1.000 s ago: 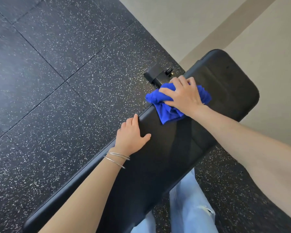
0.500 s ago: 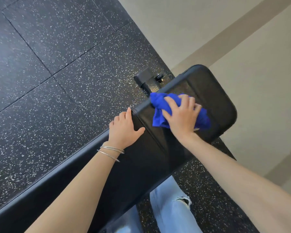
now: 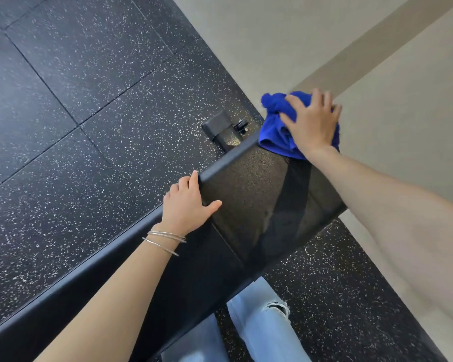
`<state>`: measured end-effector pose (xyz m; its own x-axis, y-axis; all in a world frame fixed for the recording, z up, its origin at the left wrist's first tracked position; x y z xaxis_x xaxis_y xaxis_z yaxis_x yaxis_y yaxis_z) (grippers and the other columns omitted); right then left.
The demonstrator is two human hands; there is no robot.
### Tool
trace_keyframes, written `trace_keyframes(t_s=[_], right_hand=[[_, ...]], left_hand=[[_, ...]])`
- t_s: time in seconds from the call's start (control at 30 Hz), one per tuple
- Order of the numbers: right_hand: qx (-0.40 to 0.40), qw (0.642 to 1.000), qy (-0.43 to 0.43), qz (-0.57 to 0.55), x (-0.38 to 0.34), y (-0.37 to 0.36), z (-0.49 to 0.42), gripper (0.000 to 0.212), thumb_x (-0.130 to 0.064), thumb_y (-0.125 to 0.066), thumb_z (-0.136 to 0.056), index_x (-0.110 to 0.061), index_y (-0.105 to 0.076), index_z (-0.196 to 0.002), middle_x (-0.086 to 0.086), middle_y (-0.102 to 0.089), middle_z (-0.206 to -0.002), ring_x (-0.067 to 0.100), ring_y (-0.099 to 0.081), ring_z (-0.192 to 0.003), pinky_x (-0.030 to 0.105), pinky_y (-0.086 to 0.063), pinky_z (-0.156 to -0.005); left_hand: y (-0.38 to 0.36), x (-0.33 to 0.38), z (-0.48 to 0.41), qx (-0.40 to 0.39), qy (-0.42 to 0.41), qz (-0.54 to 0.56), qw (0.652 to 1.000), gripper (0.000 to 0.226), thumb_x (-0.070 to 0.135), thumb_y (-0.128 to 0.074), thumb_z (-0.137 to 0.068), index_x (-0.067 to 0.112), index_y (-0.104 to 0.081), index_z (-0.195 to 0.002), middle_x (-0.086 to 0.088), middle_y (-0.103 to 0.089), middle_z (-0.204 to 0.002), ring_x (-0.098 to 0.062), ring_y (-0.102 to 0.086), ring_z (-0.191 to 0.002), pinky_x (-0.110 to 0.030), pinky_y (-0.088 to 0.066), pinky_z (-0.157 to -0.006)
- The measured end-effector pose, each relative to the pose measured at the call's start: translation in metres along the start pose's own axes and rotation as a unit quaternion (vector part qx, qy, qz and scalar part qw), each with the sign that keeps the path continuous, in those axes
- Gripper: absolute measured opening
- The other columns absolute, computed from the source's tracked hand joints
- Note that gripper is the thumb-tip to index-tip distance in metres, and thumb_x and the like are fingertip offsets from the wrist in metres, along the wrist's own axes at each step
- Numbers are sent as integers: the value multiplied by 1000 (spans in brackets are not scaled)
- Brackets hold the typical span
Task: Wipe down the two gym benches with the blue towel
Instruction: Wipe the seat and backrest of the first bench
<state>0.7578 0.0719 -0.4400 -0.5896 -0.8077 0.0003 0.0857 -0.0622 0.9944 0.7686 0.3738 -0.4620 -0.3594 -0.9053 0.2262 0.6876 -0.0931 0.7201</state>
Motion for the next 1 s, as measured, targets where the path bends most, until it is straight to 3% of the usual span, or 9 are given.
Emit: trace_keyframes(t_s=[0.1, 0.17, 0.3, 0.43, 0.57, 0.8, 1.0], right_hand=[[31, 998, -58, -8, 39, -4, 35, 46, -50, -42, -85, -27, -57, -122, 20, -53, -111, 38, -50, -101, 46, -38, -79], [63, 996, -66, -15, 47, -2, 69, 41, -47, -49, -83, -27, -61, -116, 20, -56, -104, 38, -52, -92, 45, -39, -73], [57, 998, 12, -6, 4, -5, 102, 41, -39, -67, -73, -31, -59, -112, 16, -56, -108, 33, -49, -93, 44, -39, -74], [64, 992, 111, 12, -39, 1, 47, 37, -49, -48, -75, -33, -63, -105, 11, -59, -98, 31, -55, -86, 42, -43, -68], [41, 990, 136, 8, -15, -1, 31, 40, -50, -45, -76, -32, -64, -106, 13, -60, -96, 33, -57, -84, 41, -44, -66], [18, 996, -77, -41, 96, -16, 96, 45, -48, -44, -87, -23, -59, -121, 21, -53, -101, 39, -50, -90, 46, -40, -71], [48, 967, -241, -61, 103, -23, 174, 38, -46, -50, -86, -27, -59, -118, 18, -52, -111, 38, -47, -95, 44, -39, -73]], left_hand=[[-2, 4, -2, -1, 15, -12, 1000, 93, 62, -52, -82, 11, -11, -149, -13, -29, -148, -37, -33, -132, -50, -29, -107], [-3, 4, -3, 1, 19, -14, 1000, 94, 62, -52, -82, 11, -10, -149, -13, -29, -148, -37, -32, -133, -51, -29, -108], [-4, 5, -1, 25, 22, -30, 999, 97, 64, -52, -80, 10, -11, -149, -13, -30, -148, -36, -33, -132, -50, -28, -110], [-7, 4, 0, 41, 32, -21, 998, 99, 64, -55, -79, 10, -11, -149, -14, -28, -149, -36, -30, -135, -50, -24, -112], [-7, 2, 3, 45, 24, -13, 999, 97, 62, -55, -79, 12, -10, -150, -12, -26, -151, -35, -27, -137, -49, -23, -113], [-8, 1, 14, 91, -15, -19, 996, 96, 57, -60, -79, 12, -14, -149, -13, -26, -152, -33, -25, -139, -46, -20, -114], [-11, -14, 22, 115, -41, -8, 993, 95, 53, -65, -77, 12, -18, -149, -13, -27, -152, -33, -26, -138, -46, -22, -114]])
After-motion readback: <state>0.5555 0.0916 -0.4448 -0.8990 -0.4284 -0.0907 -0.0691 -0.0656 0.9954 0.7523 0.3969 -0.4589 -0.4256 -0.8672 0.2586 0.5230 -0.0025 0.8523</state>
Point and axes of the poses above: each hand's wrist, its own z-axis away from the middle knuckle, its own y-axis out of the back of the hand, x = y × z, the point moved 9 cm from there along -z, towards the middle knuckle
